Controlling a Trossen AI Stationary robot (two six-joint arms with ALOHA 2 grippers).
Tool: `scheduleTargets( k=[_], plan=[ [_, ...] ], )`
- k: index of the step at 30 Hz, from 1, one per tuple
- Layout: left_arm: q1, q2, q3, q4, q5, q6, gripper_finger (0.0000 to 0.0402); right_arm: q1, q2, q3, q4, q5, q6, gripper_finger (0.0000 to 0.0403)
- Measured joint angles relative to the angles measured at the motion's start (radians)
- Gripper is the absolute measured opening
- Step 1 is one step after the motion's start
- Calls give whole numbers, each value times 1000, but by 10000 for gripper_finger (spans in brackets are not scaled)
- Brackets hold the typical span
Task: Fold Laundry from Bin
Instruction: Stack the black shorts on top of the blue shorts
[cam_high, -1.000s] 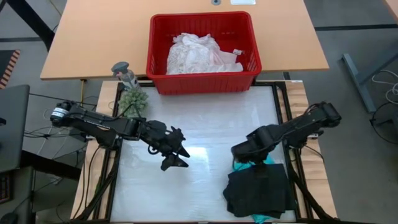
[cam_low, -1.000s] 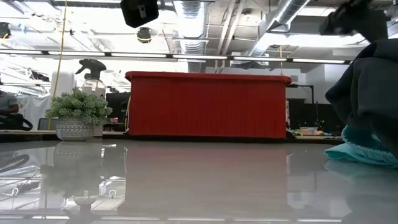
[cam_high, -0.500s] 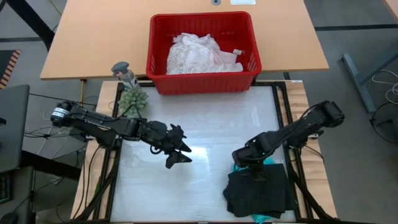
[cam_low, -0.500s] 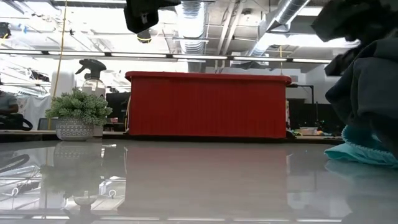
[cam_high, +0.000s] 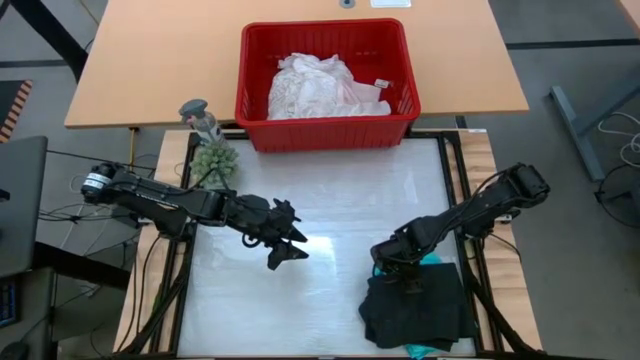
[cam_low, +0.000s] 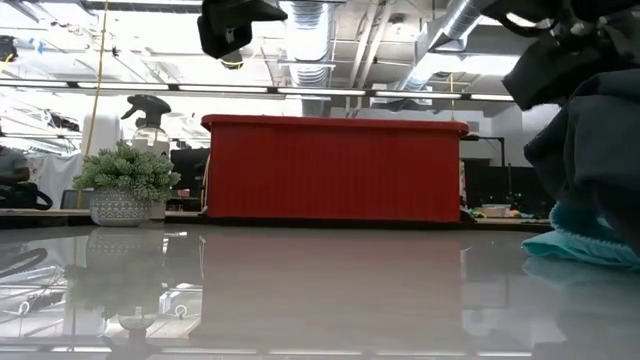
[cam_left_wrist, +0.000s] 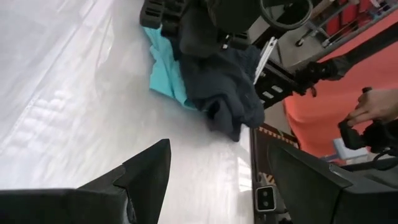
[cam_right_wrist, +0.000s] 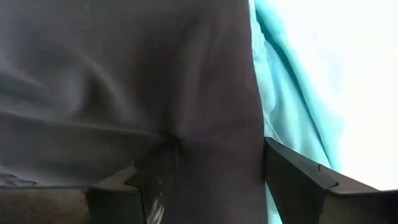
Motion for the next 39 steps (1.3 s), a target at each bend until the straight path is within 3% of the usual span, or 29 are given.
scheduleTargets(
  k=[7, 17, 24, 39],
  plan=[
    [0, 0, 0, -43, -19, 0, 255, 4, 0, -18, 16, 11, 11, 229],
    [0, 0, 1, -43, -24, -1, 255, 21, 27, -18, 15, 24, 21, 35],
    [0, 0, 1, -39, -24, -12, 255, 21, 11, 30, 0, 13, 146, 31],
    [0, 0, 1, -39, -48, 8, 255, 47, -163, 185, -48, 242, 551, 31]
  ],
)
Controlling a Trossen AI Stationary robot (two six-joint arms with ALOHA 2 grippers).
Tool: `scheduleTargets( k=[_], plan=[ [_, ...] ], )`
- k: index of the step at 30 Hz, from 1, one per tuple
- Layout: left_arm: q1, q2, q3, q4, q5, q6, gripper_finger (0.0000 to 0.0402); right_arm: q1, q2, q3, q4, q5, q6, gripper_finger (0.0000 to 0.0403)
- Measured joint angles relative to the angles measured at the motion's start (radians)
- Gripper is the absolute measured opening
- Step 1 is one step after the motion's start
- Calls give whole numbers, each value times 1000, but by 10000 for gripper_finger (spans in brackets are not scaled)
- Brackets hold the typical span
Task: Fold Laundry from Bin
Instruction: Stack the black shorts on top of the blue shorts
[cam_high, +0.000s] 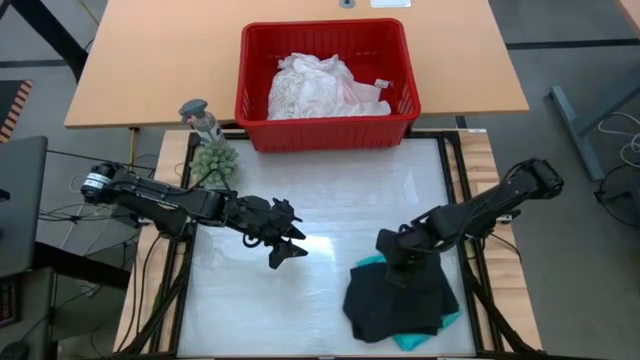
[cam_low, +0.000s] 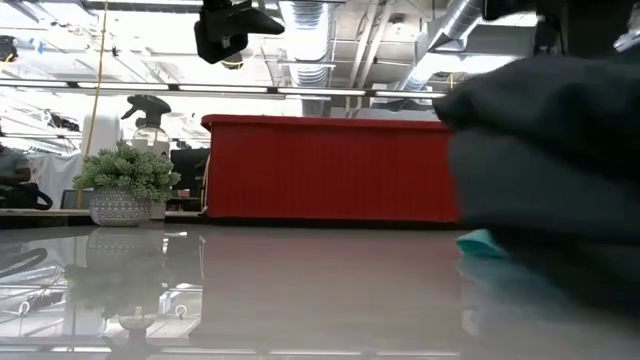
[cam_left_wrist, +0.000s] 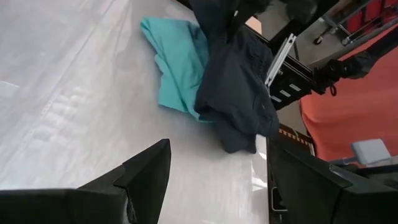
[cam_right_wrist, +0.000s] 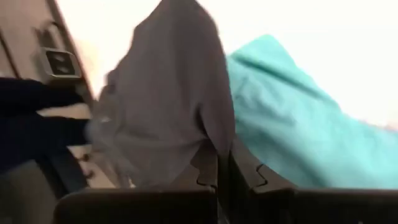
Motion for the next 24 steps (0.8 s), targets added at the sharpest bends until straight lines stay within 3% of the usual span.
scheduleTargets(
  k=[9, 13, 16, 21, 24],
  plan=[
    [0, 0, -2, 53, -2, 60, 255, 86, -16, 5, -43, 52, 176, 31],
    [18, 7, -83, 272, 3, 130, 255, 121, -16, 5, -24, 102, 194, 31],
    [60, 59, -150, 450, 65, 132, 256, 133, -17, 5, -8, 106, 194, 31],
    [82, 218, -162, 769, 162, 153, 273, 131, -17, 5, 14, 117, 183, 31],
    [77, 340, -124, 863, 164, 194, 286, 132, -17, 5, 23, 126, 182, 31]
  ],
)
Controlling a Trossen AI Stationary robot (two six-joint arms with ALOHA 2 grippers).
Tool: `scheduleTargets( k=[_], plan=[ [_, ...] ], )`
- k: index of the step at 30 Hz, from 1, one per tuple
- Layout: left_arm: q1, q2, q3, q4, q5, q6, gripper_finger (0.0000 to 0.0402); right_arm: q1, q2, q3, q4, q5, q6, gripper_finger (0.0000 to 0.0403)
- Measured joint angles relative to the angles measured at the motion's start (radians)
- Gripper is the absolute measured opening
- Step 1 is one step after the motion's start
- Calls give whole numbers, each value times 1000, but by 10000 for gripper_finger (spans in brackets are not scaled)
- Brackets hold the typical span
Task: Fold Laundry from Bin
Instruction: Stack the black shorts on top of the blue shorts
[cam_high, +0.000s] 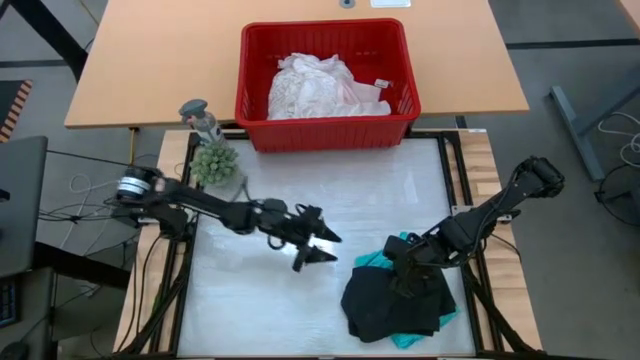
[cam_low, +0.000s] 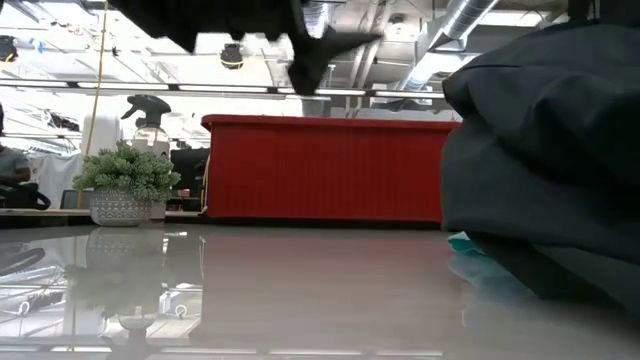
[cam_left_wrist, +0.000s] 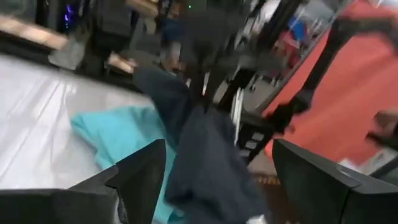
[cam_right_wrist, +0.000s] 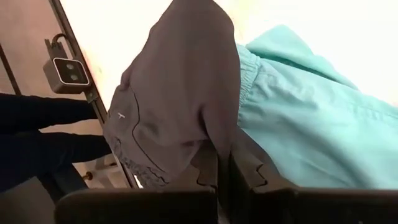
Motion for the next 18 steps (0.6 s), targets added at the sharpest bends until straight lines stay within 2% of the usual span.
scheduleTargets(
  k=[3, 8, 15, 18],
  plan=[
    [9, 117, 67, 41, 66, -36, 295, 1, 0, 0, 0, 0, -13, 31],
    [11, 275, 182, 46, 283, -115, 305, 1, 0, 1, -1, 2, -42, 31],
    [1, 401, 293, 47, 263, -102, 305, -2, 0, 1, 0, 7, -56, 31],
    [-12, 415, 317, -30, 218, -38, 305, -2, 0, 1, 14, 8, -56, 31]
  ],
)
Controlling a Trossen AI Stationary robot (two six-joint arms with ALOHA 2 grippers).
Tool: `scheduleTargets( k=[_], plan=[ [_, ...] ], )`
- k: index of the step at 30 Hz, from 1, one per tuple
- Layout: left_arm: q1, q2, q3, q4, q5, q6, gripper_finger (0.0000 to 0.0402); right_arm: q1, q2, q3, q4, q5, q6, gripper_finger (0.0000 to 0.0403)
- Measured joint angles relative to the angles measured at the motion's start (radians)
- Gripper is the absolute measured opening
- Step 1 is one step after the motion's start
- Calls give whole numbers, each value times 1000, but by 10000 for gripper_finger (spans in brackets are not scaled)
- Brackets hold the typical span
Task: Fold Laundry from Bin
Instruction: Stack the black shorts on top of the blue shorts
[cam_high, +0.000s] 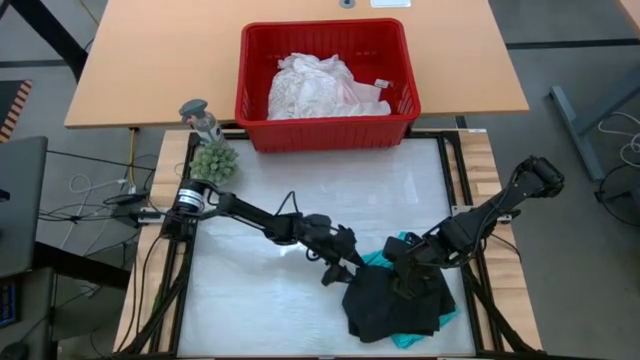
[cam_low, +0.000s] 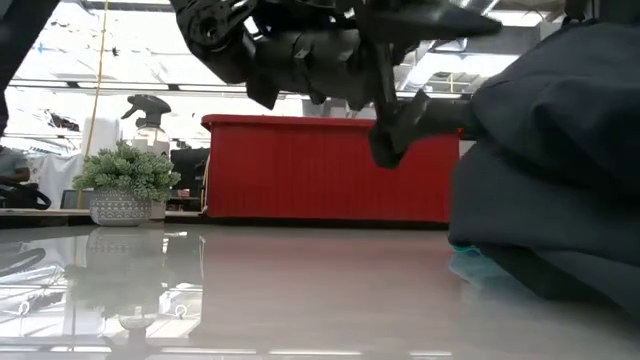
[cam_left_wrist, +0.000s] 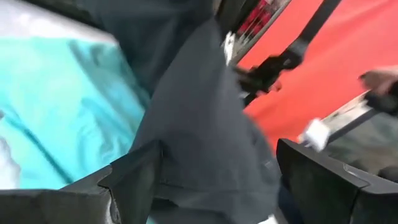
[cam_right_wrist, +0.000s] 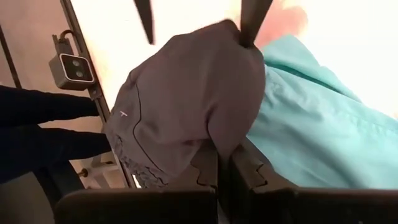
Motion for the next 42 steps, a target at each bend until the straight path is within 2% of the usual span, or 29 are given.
scheduleTargets(
  k=[3, 7, 12, 18, 26, 31, 38, 42],
  plan=[
    [-3, 0, 3, -60, -36, 45, 305, 6, 0, 0, 12, 0, 0, 31],
    [31, -15, 10, -46, 36, 3, 305, 14, 0, 0, 24, -1, -12, 31],
    [59, -30, 12, -36, 26, 42, 305, 13, 0, 0, 35, -1, -16, 31],
    [22, -19, 12, -29, 140, 83, 305, 12, 0, 0, 32, -1, -31, 31],
    [-6, -19, 12, -110, -48, 210, 305, 12, 0, 0, 59, -2, -37, 31],
    [4, -13, 11, -102, -53, 159, 305, 9, 0, 0, 81, -3, -48, 31],
    [-20, 33, 14, -32, 88, 1, 305, 6, 0, 0, 77, 8, -52, 31],
    [-32, 50, 16, 5, 85, 9, 305, 6, 0, 0, 86, 15, -51, 31]
  ],
)
